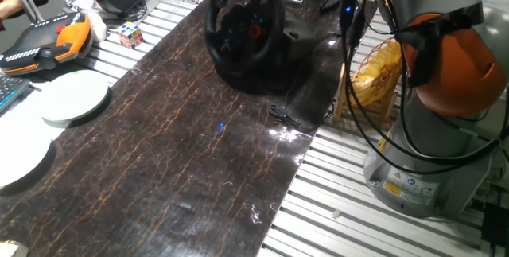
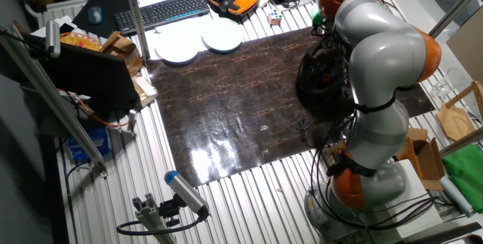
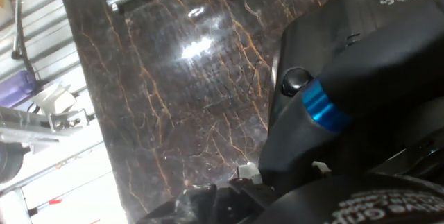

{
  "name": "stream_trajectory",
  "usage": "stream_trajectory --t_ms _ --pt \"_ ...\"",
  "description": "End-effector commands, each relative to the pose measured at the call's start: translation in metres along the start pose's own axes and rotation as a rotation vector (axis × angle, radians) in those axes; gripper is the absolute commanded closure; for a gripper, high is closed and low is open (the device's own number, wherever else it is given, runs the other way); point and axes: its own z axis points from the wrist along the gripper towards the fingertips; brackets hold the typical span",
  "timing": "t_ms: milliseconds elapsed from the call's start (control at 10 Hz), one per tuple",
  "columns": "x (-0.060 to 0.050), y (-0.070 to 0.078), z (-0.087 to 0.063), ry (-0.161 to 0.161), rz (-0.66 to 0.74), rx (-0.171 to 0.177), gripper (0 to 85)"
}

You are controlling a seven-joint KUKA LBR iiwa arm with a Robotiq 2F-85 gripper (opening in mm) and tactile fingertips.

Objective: Rotate the steering wheel 90 degrees counterclockwise

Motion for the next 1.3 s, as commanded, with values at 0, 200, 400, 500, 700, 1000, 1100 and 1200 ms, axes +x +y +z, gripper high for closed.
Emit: stream_trajectory --t_ms 0,200,400,500,700,1000,1100,1200 --pt "0.0012 0.0006 -0.0005 -0.002 0.010 0.004 84.0" --pt "0.0048 0.0009 -0.0031 -0.045 0.037 0.008 84.0" --pt "0.0055 0.0009 -0.0013 -0.039 0.047 0.013 84.0" --pt "0.0065 0.0007 0.0003 -0.038 0.049 0.014 84.0" --pt "0.0074 -0.0002 0.0020 -0.038 0.052 0.014 84.0" --pt "0.0094 -0.0014 0.0045 -0.013 0.049 0.016 84.0" --pt "0.0095 -0.0015 0.0046 -0.004 0.048 0.014 74.0" --pt "0.0093 -0.0013 0.0047 0.004 0.042 0.005 49.7"
